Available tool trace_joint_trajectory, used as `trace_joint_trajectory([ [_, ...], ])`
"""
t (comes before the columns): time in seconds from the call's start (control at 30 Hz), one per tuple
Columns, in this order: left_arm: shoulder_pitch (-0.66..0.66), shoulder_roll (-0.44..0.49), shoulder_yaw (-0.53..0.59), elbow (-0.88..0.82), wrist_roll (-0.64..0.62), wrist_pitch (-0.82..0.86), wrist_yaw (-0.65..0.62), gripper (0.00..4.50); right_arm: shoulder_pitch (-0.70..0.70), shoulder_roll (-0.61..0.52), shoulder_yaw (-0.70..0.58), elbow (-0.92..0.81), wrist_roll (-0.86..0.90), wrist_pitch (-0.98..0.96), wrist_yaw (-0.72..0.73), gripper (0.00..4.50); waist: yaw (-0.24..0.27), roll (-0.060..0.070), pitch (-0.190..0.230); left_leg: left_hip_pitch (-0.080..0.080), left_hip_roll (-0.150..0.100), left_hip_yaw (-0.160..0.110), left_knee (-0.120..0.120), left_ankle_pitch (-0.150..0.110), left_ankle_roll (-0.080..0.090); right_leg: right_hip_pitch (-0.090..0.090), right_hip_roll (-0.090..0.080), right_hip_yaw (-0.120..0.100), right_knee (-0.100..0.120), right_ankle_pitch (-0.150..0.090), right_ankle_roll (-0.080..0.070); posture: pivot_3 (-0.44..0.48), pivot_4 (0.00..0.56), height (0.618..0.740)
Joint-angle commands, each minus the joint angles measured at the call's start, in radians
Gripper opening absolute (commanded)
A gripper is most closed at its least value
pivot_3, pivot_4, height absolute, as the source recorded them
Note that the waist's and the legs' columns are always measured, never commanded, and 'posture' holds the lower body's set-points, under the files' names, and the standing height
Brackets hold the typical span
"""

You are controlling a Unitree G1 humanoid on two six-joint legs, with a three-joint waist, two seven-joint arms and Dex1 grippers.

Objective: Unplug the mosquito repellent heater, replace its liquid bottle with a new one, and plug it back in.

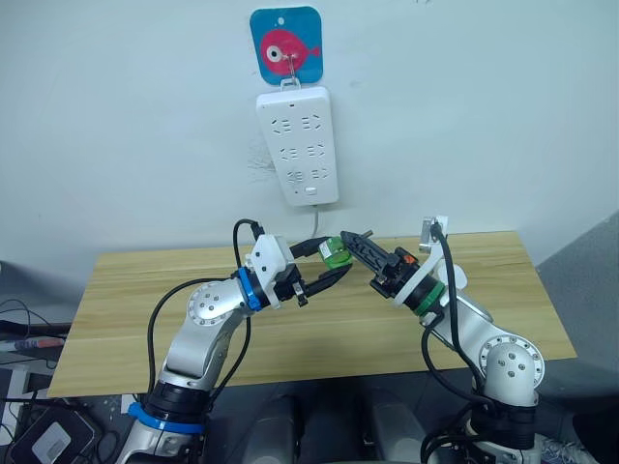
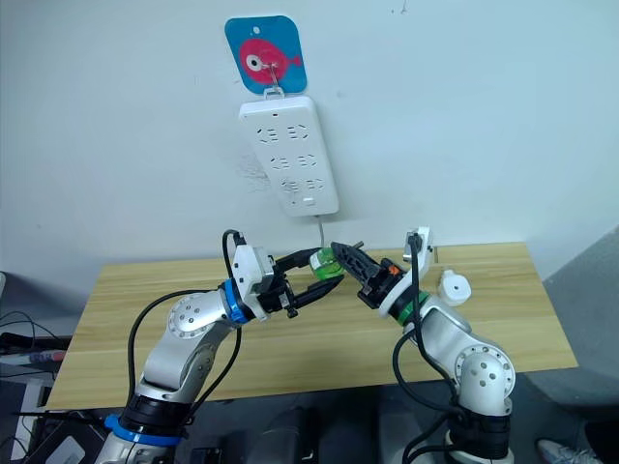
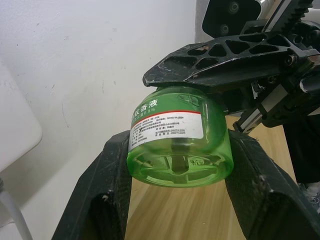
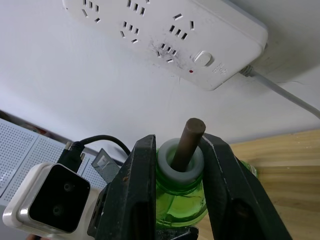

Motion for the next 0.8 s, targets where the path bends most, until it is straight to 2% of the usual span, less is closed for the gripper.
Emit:
trace_joint_trajectory([
  [0.03,-0.003,0.01,0.002,-0.037,0.016,-0.022,0.008,3.76,-0.003,-0.006,0.019,-0.017,0.052,-0.019,-0.001,0.86,0.0,0.0,0.0,0.0,0.0,0.0,0.0,0.0,0.0,0.0,0.0,0.0,0.0,0.0,0.0,-0.12,0.224,0.74],
  [0.13,0.006,0.043,0.001,-0.037,0.031,0.002,-0.006,4.5,-0.008,-0.026,0.017,-0.011,0.049,-0.036,-0.002,0.86,0.0,0.0,0.0,0.0,0.0,0.0,0.0,0.0,0.0,0.0,0.0,0.0,0.0,0.0,0.0,-0.118,0.224,0.74],
  [0.2,0.022,0.089,0.009,-0.036,0.034,0.023,-0.031,4.5,-0.023,-0.075,0.019,-0.01,-0.012,-0.059,0.018,0.86,0.0,0.0,0.0,0.0,0.0,0.0,0.0,0.0,0.0,0.0,0.0,0.0,0.0,0.0,0.0,-0.117,0.222,0.74],
  [0.37,0.016,0.191,0.035,-0.041,-0.01,0.085,-0.101,4.5,-0.084,-0.301,0.132,0.042,-0.407,-0.248,0.12,0.86,0.002,0.0,0.0,0.0,0.0,0.0,0.0,0.0,0.0,0.0,0.0,0.0,0.0,0.0,0.0,-0.102,0.22,0.74],
  [0.47,0.005,0.234,0.027,-0.094,-0.061,0.158,-0.153,4.5,-0.106,-0.407,0.256,0.207,-0.736,-0.496,0.145,0.86,0.002,0.0,0.0,0.0,0.0,0.0,0.0,0.0,0.0,0.0,0.0,-0.001,0.0,0.0,0.0,-0.089,0.218,0.74],
  [0.53,0.007,0.25,0.022,-0.132,-0.082,0.195,-0.169,4.5,-0.117,-0.406,0.305,0.367,-0.866,-0.657,0.157,0.86,0.003,0.0,0.0,0.0,0.0,0.0,0.0,0.0,0.0,-0.001,0.0,0.0,0.0,0.0,0.0,-0.085,0.218,0.74],
  [0.67,0.015,0.249,0.024,-0.198,-0.105,0.252,-0.145,4.5,-0.165,-0.354,0.351,0.719,-1.045,-0.929,0.157,0.86,0.004,0.0,0.0,0.0,0.0,0.001,-0.001,0.002,-0.003,-0.001,0.0,0.0,0.0,0.0,0.0,-0.057,0.222,0.74],
  [0.8,0.037,0.259,0.019,-0.241,-0.076,0.232,-0.137,4.5,-0.256,-0.286,0.327,0.999,-1.119,-1.097,0.132,0.86,0.004,0.0,0.0,0.0,0.0,0.001,0.0,0.002,-0.004,-0.001,0.0,0.0,0.001,0.0,0.0,-0.034,0.228,0.74],
])
